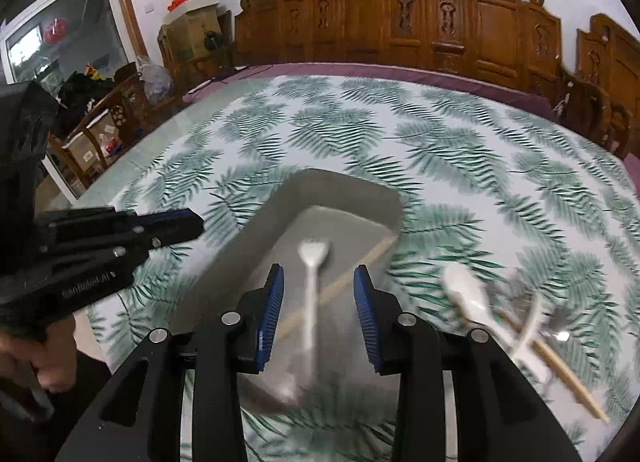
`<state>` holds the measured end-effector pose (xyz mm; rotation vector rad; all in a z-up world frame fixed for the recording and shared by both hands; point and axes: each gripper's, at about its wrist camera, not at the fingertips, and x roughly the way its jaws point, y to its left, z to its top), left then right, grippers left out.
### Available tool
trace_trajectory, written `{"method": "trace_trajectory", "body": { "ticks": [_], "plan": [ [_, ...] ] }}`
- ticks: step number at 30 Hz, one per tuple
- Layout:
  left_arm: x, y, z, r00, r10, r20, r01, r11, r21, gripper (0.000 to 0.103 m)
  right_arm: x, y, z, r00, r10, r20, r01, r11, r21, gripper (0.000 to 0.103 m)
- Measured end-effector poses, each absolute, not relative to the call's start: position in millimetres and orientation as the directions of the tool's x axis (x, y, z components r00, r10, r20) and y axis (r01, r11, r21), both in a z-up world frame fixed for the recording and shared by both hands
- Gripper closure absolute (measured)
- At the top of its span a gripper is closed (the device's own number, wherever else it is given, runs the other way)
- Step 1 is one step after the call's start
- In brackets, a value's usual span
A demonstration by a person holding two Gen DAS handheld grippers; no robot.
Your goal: Organize utensils
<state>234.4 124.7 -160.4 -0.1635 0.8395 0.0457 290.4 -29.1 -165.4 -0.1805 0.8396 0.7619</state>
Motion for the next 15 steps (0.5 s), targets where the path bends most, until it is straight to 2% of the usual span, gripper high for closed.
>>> {"method": "trace_trajectory", "body": {
  "ticks": [2,4,7,10,15],
  "plan": [
    [234.8,114.2,-158.1,0.677,-0.037,-0.735,-0.085,0.988,-0.128,0.078,291.6,-47.7,-162.6,0.443,0.526,-0.726,-0.664,0.737,0.128,0.066],
    [235.8,102.9,-156.0,0.681,-0.052,-0.73,-0.063,0.99,-0.128,0.076,294.7,-70.5,-160.8,0.469,0.499,-0.729,-0.647,0.756,0.101,0.072],
    [238.3,85.3,-153.0,0.69,-0.067,-0.72,-0.03,0.992,-0.12,0.062,298.3,-102.4,-161.3,0.499,0.465,-0.731,-0.619,0.782,0.074,0.075],
    [242.1,70.2,-152.6,0.69,-0.083,-0.719,-0.007,0.993,-0.121,0.055,303.7,-130.6,-167.3,0.513,0.437,-0.739,-0.589,0.805,0.067,0.078],
    [246.8,46.9,-155.4,0.684,-0.097,-0.723,0.025,0.994,-0.11,0.055,307.7,-154.6,-188.1,0.494,0.428,-0.757,-0.565,0.82,0.096,0.081]
  ]
}}
